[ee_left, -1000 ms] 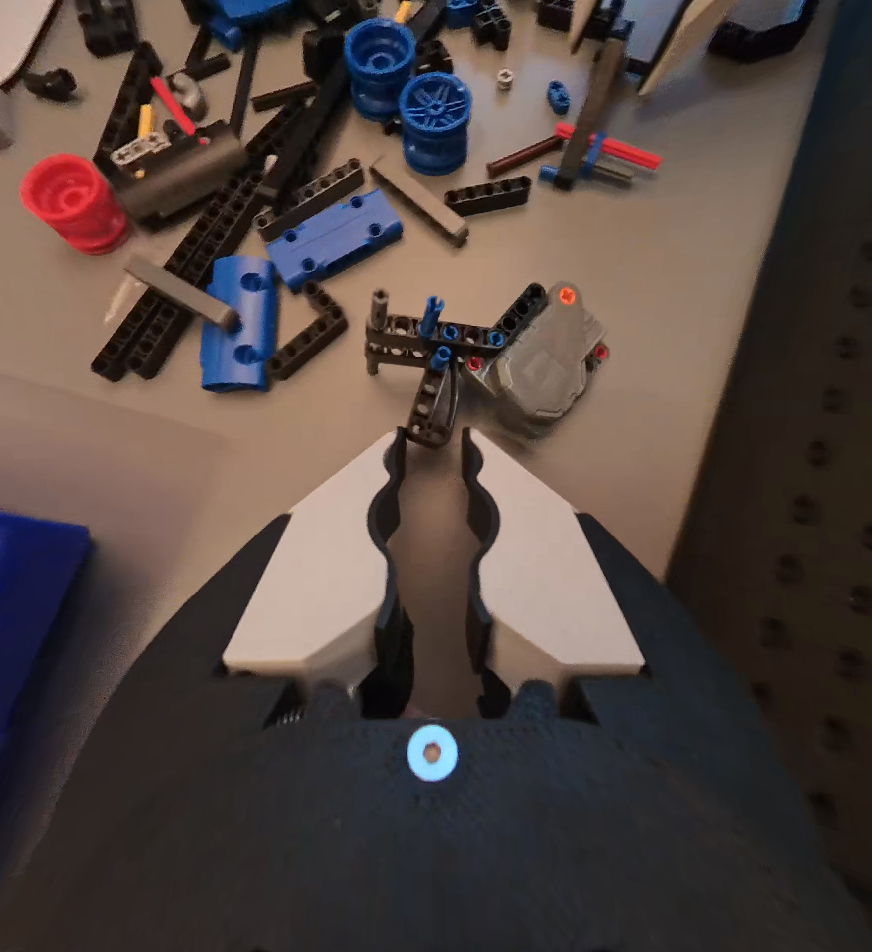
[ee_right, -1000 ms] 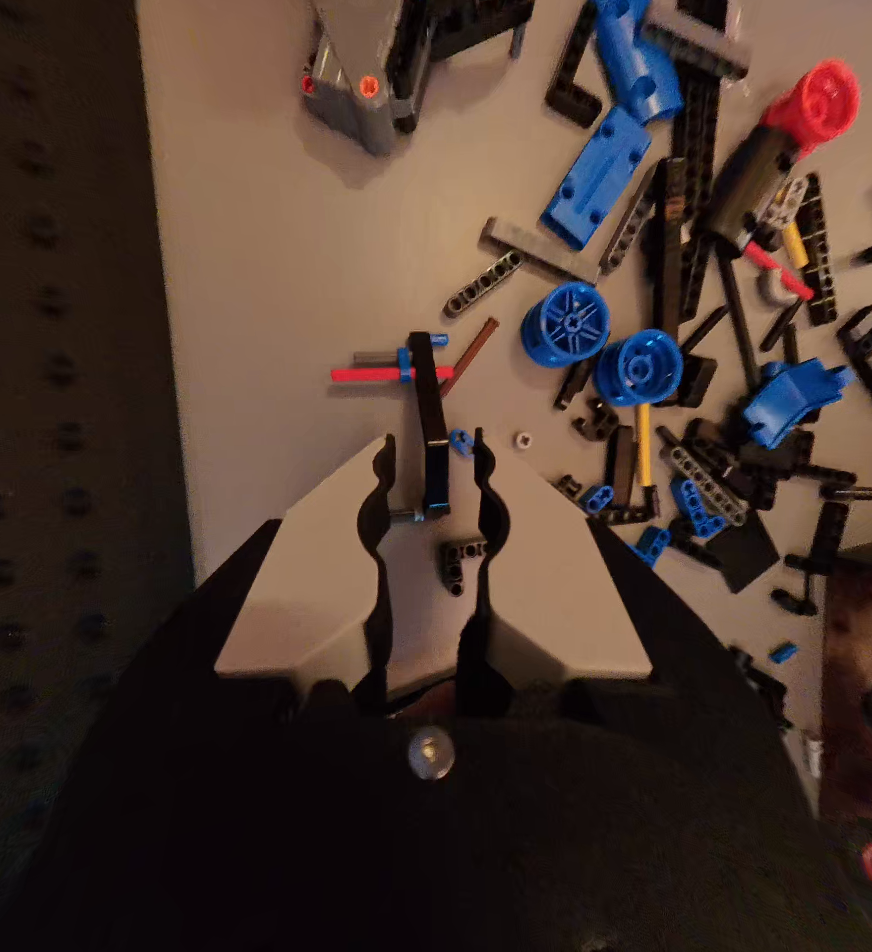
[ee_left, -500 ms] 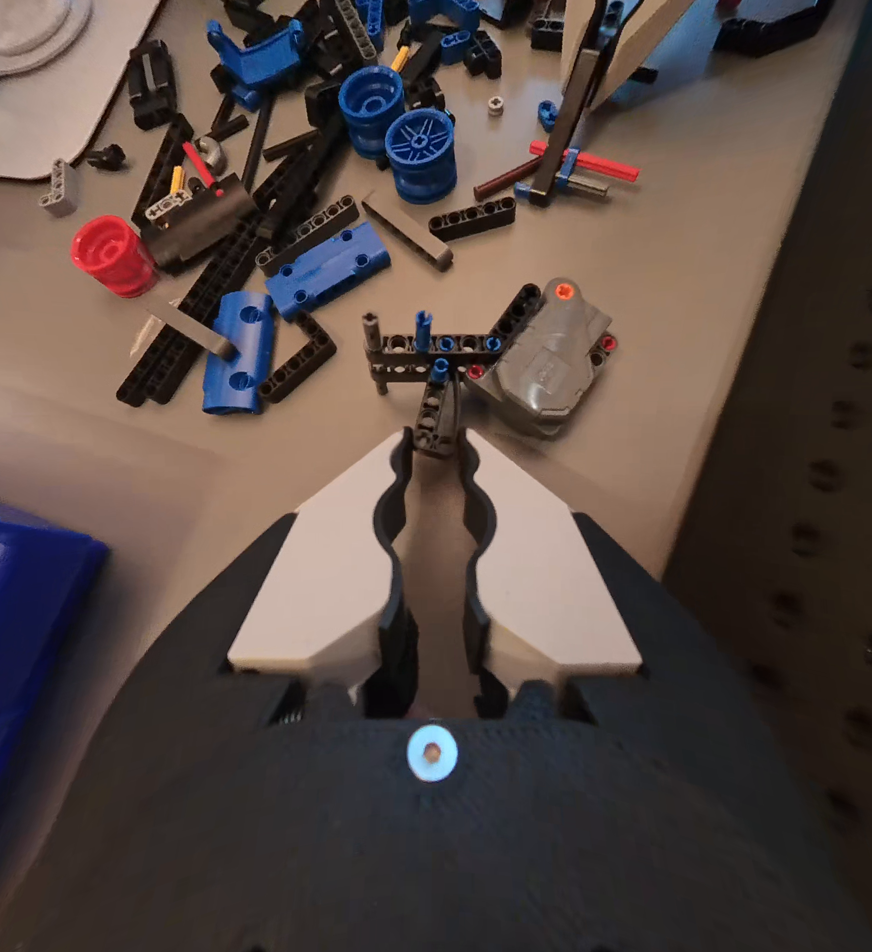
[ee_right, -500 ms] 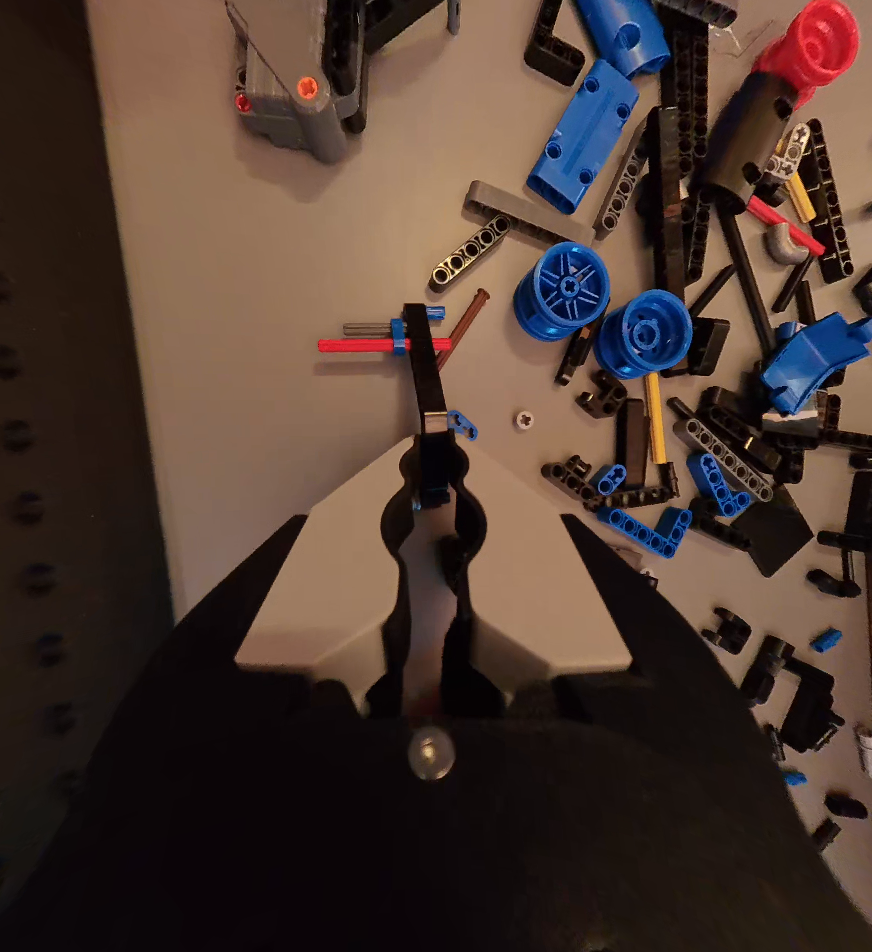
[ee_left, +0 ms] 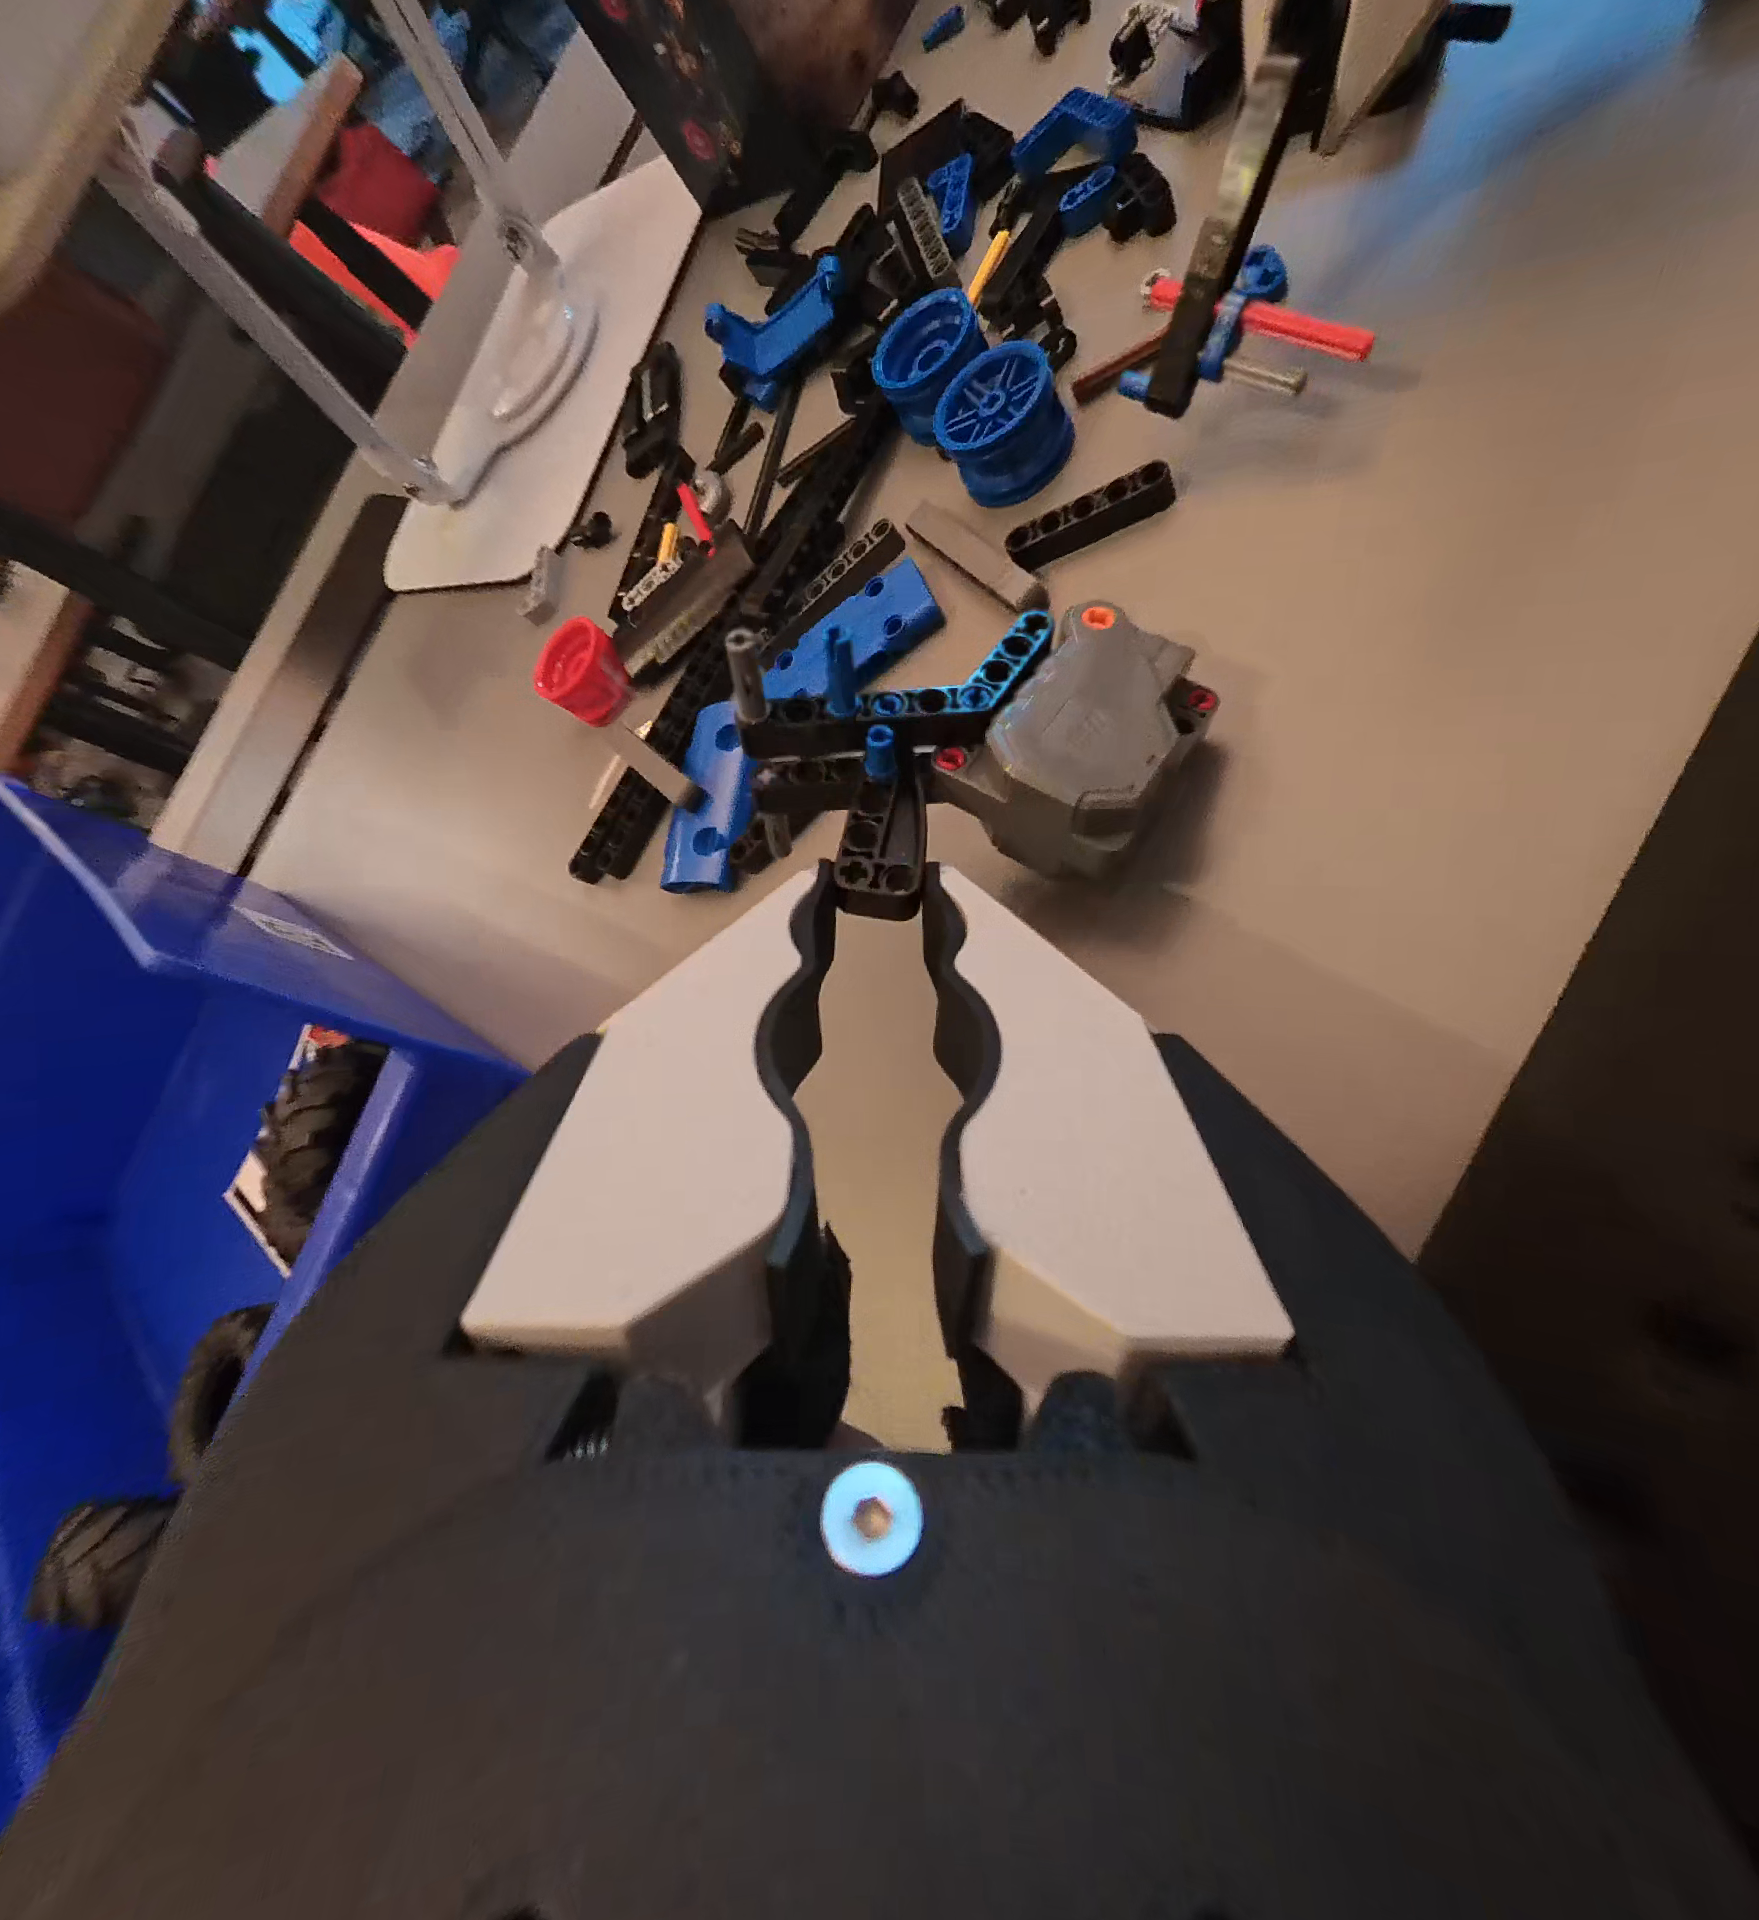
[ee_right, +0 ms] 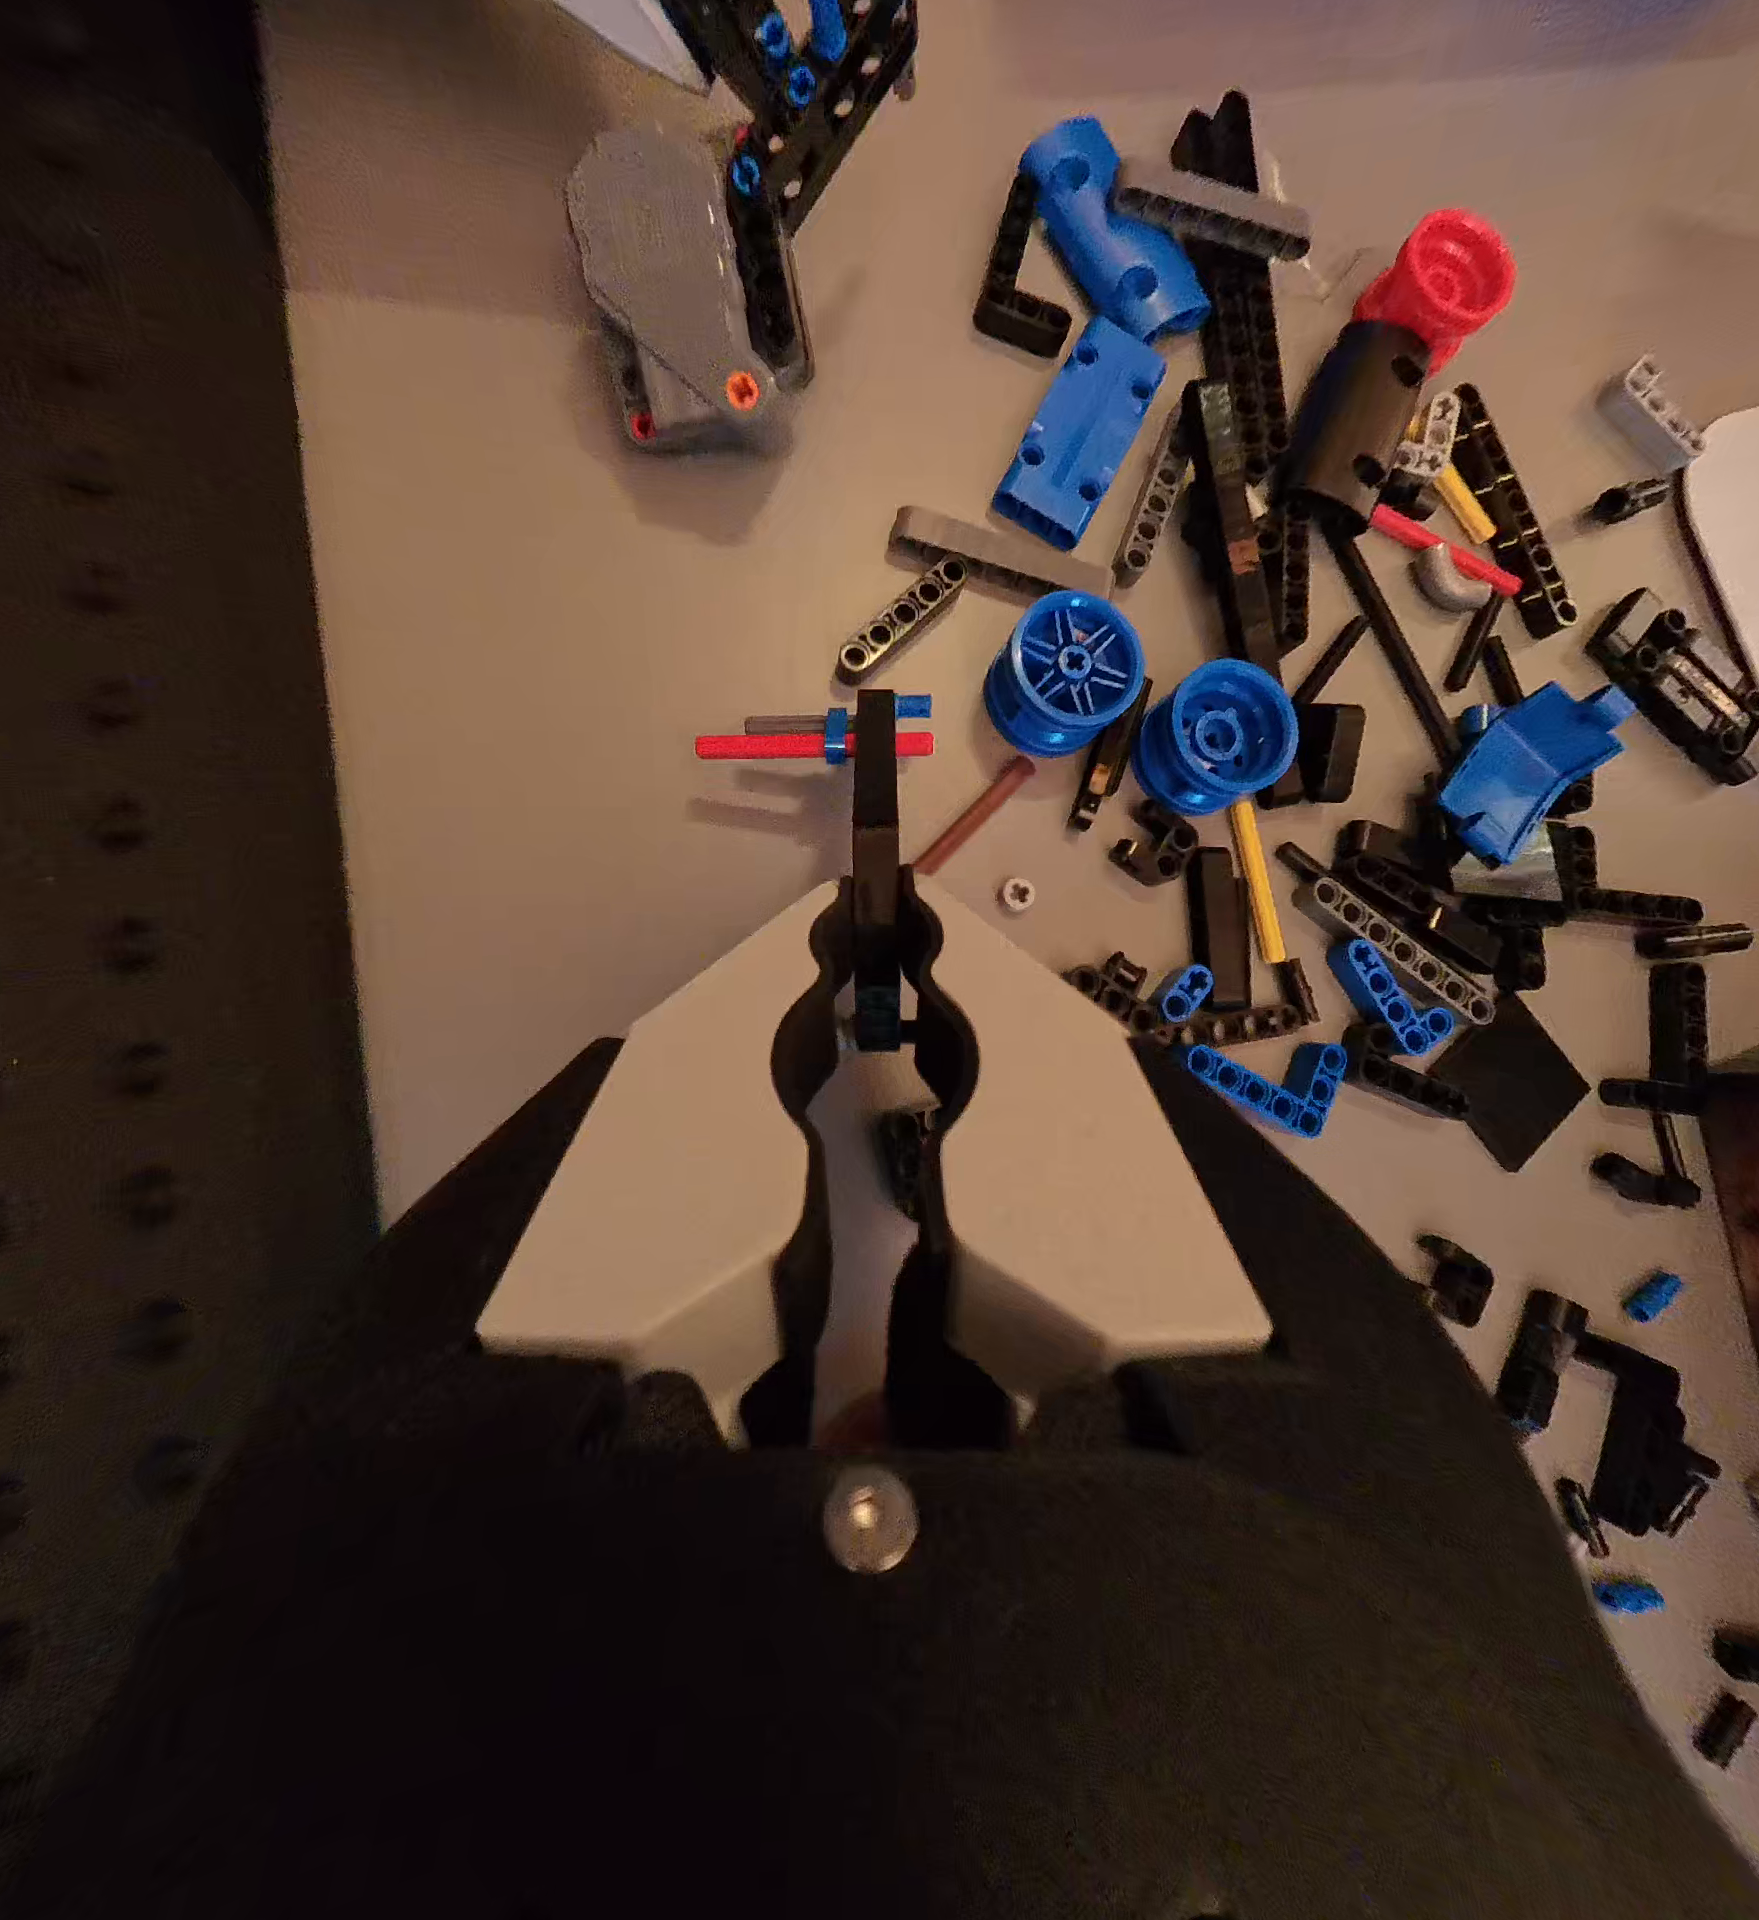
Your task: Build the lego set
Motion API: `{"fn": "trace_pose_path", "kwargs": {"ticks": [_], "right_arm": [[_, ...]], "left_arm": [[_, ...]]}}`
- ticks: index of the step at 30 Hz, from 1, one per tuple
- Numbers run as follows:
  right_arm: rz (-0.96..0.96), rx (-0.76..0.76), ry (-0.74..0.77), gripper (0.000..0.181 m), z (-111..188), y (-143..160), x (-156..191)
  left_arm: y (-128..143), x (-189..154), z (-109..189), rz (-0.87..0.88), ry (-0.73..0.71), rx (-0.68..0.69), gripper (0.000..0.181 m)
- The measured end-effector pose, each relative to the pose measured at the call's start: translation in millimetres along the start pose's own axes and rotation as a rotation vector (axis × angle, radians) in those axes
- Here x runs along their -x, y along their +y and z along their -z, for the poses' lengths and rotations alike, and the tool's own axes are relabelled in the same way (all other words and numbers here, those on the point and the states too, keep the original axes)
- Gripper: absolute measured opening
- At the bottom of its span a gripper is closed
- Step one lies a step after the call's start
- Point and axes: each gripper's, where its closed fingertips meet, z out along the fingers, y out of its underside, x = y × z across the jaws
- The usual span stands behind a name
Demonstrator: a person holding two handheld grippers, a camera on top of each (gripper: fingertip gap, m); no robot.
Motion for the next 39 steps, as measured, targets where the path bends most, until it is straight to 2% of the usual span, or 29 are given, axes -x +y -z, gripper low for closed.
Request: {"fn": "trace_pose_path", "kwargs": {"ticks": [12,27,39], "right_arm": [[-0.022,-0.104,-0.004,0.005,6,-10,-3],[-0.020,-0.180,-0.020,0.005,7,-16,-1],[-0.007,-0.064,-0.129,0.005,-9,1,24]], "left_arm": [[-6,-3,6,-0.030,-0.053,-0.021,0.014],[-2,-6,5,0.018,-0.011,-0.007,0.014],[-1,-10,3,0.027,-0.003,-0.026,0.014]]}}
